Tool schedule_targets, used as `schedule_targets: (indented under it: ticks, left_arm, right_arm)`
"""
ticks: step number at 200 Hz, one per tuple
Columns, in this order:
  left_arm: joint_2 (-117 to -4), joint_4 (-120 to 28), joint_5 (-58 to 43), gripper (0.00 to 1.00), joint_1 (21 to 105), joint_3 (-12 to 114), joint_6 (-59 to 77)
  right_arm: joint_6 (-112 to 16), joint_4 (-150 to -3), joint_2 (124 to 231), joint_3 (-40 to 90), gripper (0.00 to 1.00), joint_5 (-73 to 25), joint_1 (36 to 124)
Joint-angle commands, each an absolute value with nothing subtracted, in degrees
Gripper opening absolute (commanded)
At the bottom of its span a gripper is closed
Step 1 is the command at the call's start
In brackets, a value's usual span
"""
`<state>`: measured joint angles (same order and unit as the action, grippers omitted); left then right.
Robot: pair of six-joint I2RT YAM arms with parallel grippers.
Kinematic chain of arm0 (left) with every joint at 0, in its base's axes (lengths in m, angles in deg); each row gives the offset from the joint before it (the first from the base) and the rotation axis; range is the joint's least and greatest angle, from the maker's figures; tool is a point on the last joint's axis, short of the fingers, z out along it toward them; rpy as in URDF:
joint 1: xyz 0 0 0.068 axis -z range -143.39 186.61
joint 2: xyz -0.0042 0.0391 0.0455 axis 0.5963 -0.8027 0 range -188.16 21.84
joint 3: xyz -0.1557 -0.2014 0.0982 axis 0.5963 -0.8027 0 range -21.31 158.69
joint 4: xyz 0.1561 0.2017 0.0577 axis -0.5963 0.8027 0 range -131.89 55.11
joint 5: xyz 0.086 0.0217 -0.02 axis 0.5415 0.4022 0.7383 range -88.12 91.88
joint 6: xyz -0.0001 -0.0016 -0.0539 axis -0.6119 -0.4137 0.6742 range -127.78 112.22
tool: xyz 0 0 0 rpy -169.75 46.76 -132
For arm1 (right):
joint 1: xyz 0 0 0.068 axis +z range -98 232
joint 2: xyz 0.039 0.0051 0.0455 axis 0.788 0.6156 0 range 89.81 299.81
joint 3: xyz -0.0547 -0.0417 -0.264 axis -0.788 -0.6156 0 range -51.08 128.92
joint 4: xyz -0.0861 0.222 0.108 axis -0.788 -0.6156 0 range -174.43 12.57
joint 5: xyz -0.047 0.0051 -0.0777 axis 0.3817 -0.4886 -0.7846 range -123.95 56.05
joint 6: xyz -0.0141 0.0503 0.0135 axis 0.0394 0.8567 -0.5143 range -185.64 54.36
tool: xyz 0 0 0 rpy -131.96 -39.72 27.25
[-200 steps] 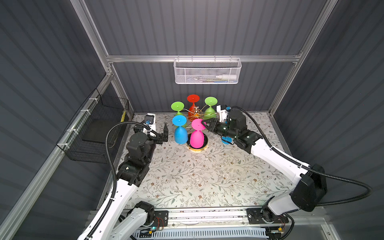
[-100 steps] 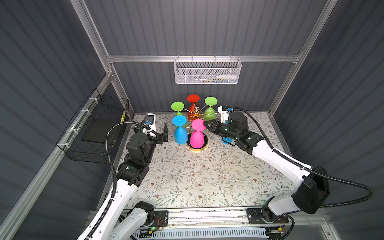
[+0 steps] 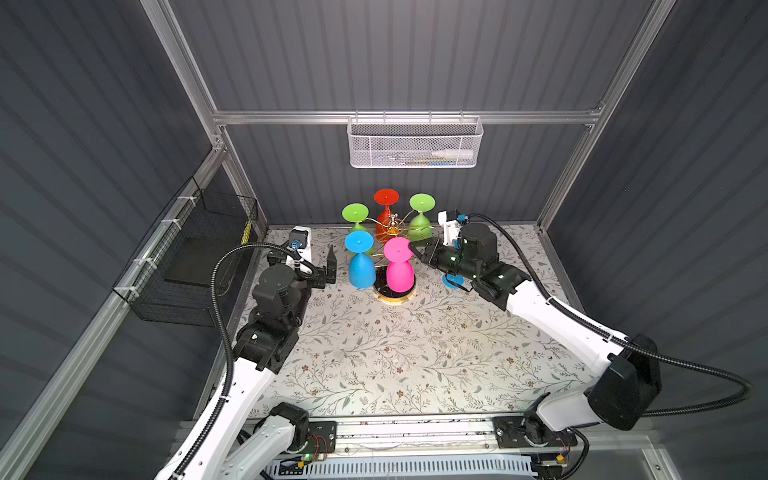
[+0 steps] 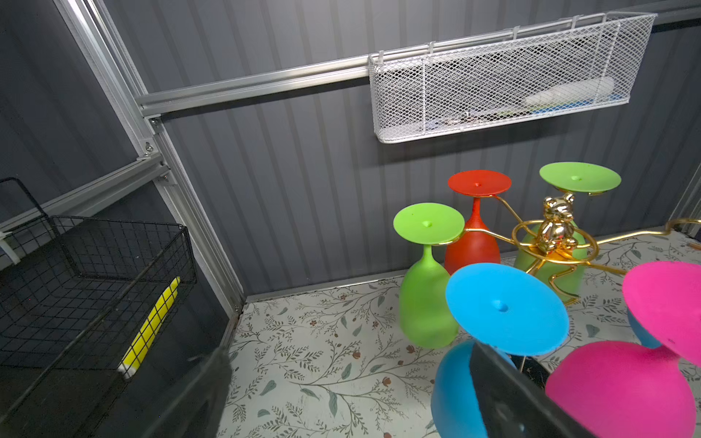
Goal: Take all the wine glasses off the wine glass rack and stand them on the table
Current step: 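Lift the pink glass by its foot up off the rack arm with the right gripper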
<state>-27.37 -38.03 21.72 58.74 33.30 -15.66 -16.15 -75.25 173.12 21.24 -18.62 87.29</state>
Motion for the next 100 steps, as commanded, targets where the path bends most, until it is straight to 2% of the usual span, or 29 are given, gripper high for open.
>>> schedule_targets:
  ticks: [1,100]
  left_arm:
    - [-26.4,-38.4,21.3,1.00,58.4,33.2,-15.3]
    - [-26.5,-38.4,21.2,1.00,58.4,33.3,-15.3]
  right_arm:
    - [-16.7,-74.9,171.9,20.5,0.10,-18.9,87.2]
    - [-12.1,-69.8,171.5,19.2,0.02,-15.3,86.8]
